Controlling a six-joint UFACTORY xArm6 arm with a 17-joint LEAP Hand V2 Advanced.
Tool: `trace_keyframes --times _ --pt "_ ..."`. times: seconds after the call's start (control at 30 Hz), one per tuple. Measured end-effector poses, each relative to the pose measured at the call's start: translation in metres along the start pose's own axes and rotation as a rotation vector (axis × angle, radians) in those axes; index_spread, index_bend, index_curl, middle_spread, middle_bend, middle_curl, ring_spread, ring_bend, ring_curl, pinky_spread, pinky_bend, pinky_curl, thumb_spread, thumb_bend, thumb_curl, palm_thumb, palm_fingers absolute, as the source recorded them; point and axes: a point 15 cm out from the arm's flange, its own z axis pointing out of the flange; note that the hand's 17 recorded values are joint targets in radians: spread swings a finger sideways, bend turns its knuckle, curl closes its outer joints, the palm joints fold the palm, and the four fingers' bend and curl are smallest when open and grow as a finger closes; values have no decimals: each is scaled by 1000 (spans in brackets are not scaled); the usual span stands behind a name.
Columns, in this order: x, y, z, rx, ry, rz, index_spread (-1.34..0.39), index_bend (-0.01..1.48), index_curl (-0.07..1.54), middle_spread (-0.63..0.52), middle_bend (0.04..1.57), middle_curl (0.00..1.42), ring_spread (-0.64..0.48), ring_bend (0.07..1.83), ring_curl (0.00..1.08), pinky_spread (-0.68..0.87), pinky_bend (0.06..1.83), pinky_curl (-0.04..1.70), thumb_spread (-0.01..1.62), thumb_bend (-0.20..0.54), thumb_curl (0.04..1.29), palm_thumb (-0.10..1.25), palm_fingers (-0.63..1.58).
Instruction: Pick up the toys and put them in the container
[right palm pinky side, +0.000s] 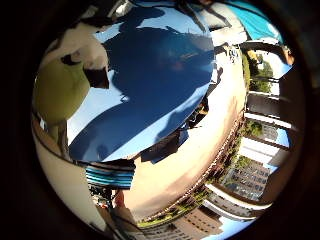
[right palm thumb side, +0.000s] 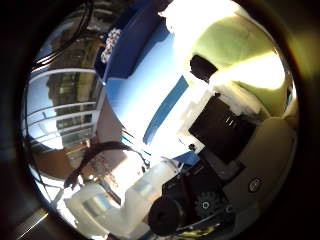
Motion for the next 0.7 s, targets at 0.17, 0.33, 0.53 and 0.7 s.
trace_keyframes --times 0.17,0.33,0.53,0.7 --pt "-2 -16 -39 26 -4 3 -842 847 85 -319 1101 1113 -115 1434 804 168 1598 663 974 -7 655 1039 920" --pt "-26 -44 -94 75 -37 -13 -899 956 80 -321 1125 1167 -123 1465 822 149 1616 695 997 -10 702 1038 894" --pt "-91 -97 -166 170 -71 -77 -938 1050 61 -320 1145 1209 -126 1495 836 137 1636 728 1021 -12 750 1026 860" --pt "-163 -145 -186 190 -101 -144 -953 1111 37 -318 1162 1231 -127 1511 841 132 1643 750 1036 -11 787 1020 842"
